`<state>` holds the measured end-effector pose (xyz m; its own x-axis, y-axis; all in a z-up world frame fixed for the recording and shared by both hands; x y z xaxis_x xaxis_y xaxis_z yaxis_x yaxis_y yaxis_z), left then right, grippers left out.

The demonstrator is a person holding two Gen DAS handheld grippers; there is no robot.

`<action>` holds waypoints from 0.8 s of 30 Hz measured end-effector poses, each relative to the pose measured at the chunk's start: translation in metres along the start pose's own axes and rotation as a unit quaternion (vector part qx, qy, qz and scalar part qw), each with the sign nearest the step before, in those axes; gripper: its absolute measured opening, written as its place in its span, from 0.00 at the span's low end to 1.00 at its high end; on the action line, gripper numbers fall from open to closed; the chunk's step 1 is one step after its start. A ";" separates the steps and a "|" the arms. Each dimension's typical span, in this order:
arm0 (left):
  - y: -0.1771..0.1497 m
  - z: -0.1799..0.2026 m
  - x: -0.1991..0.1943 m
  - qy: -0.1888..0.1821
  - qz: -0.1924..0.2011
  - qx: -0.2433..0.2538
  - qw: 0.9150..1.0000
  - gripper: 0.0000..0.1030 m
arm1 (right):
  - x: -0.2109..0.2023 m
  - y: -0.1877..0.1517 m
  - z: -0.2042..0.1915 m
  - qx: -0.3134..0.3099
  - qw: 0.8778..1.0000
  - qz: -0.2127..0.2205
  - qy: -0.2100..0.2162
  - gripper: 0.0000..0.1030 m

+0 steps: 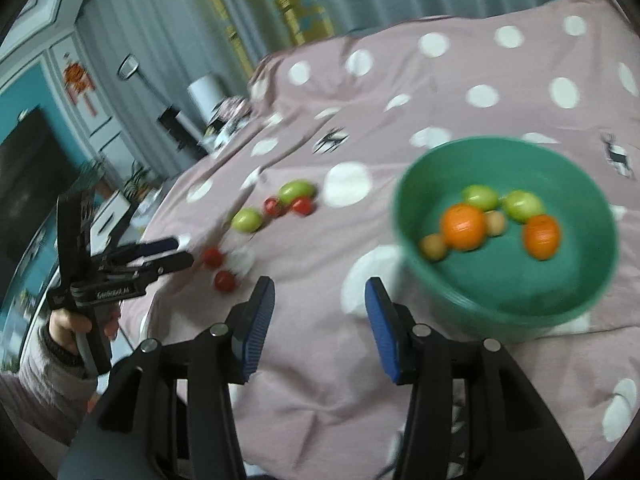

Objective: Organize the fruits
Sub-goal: 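Lift both open tools out of the bowl back over the red tomatoes, then grasp a red tomato with the left tool while the right tool grasps another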

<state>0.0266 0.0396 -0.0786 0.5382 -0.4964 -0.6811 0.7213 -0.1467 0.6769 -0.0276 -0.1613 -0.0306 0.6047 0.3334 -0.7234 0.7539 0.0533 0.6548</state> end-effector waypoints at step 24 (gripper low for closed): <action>0.009 -0.028 0.054 -0.020 -0.071 0.037 0.997 0.48 | 0.051 -0.024 -0.057 -0.045 0.995 -0.075 0.038 0.47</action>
<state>0.0749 0.0355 -0.1173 0.4139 -0.4994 -0.7611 0.7545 -0.2796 0.5937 -0.0296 -0.0919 -0.0705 0.4636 0.3862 -0.7974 0.8055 0.1914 0.5609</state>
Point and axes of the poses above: each gripper's, at about its wrist camera, not at the fingertips, and x roughly the way its jaws point, z to its right, y to its top, the point moved 10 cm from there along x, roughly the way its jaws point, and after that the axes turned 10 degrees about -y, right-handed, at the moved point
